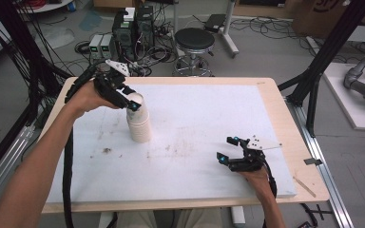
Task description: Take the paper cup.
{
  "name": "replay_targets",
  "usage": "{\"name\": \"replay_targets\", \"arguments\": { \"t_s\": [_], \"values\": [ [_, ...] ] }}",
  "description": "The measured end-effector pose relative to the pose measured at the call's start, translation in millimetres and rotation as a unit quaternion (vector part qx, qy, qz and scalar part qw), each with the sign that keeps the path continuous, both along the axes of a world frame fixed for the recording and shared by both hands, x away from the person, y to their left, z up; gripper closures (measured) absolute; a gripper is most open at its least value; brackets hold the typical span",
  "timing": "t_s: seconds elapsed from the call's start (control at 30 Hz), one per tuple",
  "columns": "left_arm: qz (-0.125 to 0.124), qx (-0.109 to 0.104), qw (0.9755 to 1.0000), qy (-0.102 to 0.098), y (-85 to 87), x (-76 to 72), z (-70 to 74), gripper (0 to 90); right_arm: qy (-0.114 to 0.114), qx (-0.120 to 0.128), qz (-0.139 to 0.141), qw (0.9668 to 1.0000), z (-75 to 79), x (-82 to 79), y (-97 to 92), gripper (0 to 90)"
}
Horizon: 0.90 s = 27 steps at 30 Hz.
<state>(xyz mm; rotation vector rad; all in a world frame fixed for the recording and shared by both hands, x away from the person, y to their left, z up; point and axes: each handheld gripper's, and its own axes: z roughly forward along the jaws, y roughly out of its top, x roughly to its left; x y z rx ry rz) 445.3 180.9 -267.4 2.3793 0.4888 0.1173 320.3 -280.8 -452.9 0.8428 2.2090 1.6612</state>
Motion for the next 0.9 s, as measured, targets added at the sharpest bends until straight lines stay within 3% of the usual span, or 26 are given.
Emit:
{"name": "replay_targets", "arguments": {
  "t_s": [0.13, 0.17, 0.3, 0.5, 0.7, 0.9],
  "values": [
    [0.001, -0.015, 0.9999, -0.008, 1.7, -1.8, 12.2, 35.2, 0.003, 0.0, -0.001, 1.0, 0.1, 0.2, 0.1, 17.4],
    [0.005, -0.02, 0.9997, -0.016, 2.9, -3.1, 23.3, 35.3, 0.002, -0.001, -0.001, 1.0, 0.1, 0.5, 0.1, 17.4],
    [0.015, -0.03, 0.9988, -0.036, 5.4, -5.8, 42.9, 35.6, 0.002, -0.001, -0.001, 1.0, 0.1, 0.3, 0.2, 17.4],
    [0.013, -0.044, 0.9966, -0.068, 8.9, -16.3, 85.3, 35.8, 0.005, -0.001, -0.001, 1.0, 0.1, 0.5, 0.3, 17.5],
    [0.007, -0.046, 0.9952, -0.086, 7.3, -24.2, 108.5, 35.9, 0.004, -0.003, -0.001, 1.0, 0.1, 0.4, 0.4, 17.4],
    [0.005, -0.045, 0.9952, -0.087, 6.0, -25.6, 110.1, 35.9, 0.003, -0.003, -0.001, 1.0, 0.1, 0.2, 0.5, 17.5]
  ]
}}
